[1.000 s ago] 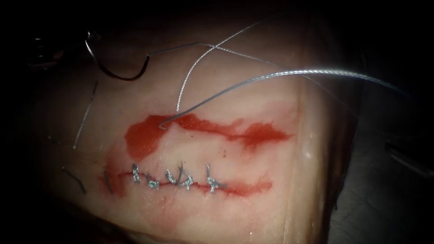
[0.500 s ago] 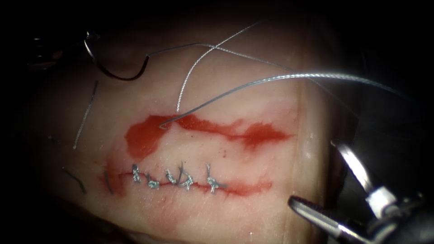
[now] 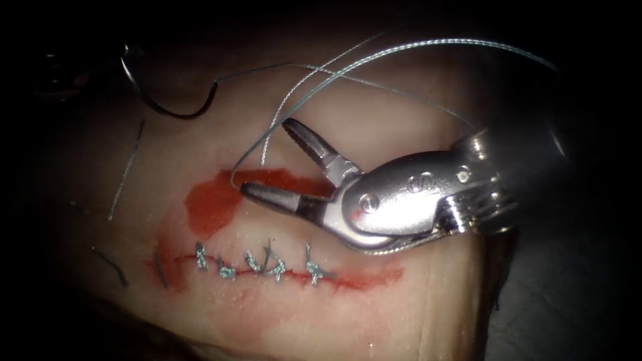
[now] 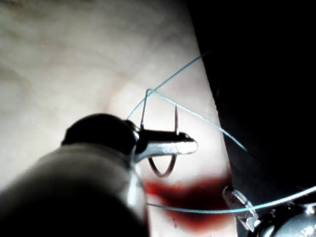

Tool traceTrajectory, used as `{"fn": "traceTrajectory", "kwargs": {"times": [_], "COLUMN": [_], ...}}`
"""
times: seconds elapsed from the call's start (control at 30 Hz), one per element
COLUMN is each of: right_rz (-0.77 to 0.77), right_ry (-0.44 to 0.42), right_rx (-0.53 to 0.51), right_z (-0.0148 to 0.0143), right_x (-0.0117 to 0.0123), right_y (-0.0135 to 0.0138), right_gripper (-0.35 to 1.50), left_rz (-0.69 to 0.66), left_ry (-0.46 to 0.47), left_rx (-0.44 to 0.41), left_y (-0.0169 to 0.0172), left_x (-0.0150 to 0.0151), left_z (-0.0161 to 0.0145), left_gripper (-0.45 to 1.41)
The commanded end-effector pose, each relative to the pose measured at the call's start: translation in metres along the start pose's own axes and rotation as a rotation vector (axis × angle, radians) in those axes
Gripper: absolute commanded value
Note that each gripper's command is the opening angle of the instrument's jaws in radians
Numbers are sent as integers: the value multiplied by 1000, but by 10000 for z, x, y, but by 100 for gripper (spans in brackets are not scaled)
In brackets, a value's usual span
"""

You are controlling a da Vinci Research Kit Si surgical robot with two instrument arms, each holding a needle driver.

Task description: Wound Closure

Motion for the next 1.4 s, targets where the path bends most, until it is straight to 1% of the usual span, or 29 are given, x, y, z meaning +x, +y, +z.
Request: {"fn": "traceTrajectory", "kwargs": {"times": [0.03, 0.2, 0.3, 0.33, 0.43, 0.57, 0.67, 0.8, 0.9, 1.03, 1.1, 1.17, 1.23, 1.27, 1.33, 1.37, 1.4], "right_rz": [22, 25, 39, 36, 24, 0, -14, -21, -36, -46, -48, -52, -53, -61, -70, -80, -77], "right_ry": [13, 116, 148, 172, 226, 326, 373, 380, 380, 382, 378, 371, 375, 374, 382, 389, 396], "right_rx": [-19, -37, -95, -107, -142, -140, -132, -113, -97, -87, -99, -116, -147, -173, -192, -201, -207], "right_z": [21, 34, 34, 35, 33, 30, 31, 39, 46, 58, 64, 68, 72, 73, 73, 74, 74], "right_x": [15, 28, 35, 37, 45, 60, 73, 86, 90, 92, 94, 96, 99, 102, 105, 107, 108], "right_y": [-4, -5, -2, -1, 3, 7, 4, -9, -21, -31, -34, -35, -34, -31, -27, -26, -25], "right_gripper": [99, 98, 94, 91, 91, 88, 84, 83, 81, 74, 72, 64, 62, 56, 52, 44, 41], "left_rz": [2, 2, 2, 2, 2, 2, 2, 2, 2, 2, 2, 2, 2, 2, 1, 1, 2], "left_ry": [0, 0, 0, 0, 0, 0, 0, 0, 0, 0, 0, 0, 0, -1, 0, 0, 0], "left_rx": [1, 1, 1, 1, 1, 1, 1, 0, 0, 0, 0, 0, 0, 0, 0, 0, 0], "left_y": [7, 7, 7, 7, 7, 7, 7, 7, 7, 7, 7, 7, 6, 6, 6, 6, 6], "left_x": [-1, -1, -1, -1, -1, -1, -1, -1, -1, -1, -1, -1, -1, -1, -1, -1, -1], "left_z": [3, 3, 3, 3, 3, 3, 3, 3, 3, 3, 3, 3, 3, 3, 3, 3, 3], "left_gripper": [-45, -45, -45, -45, -45, -45, -45, -45, -45, -45, -45, -45, -45, -45, -45, -45, -45]}}
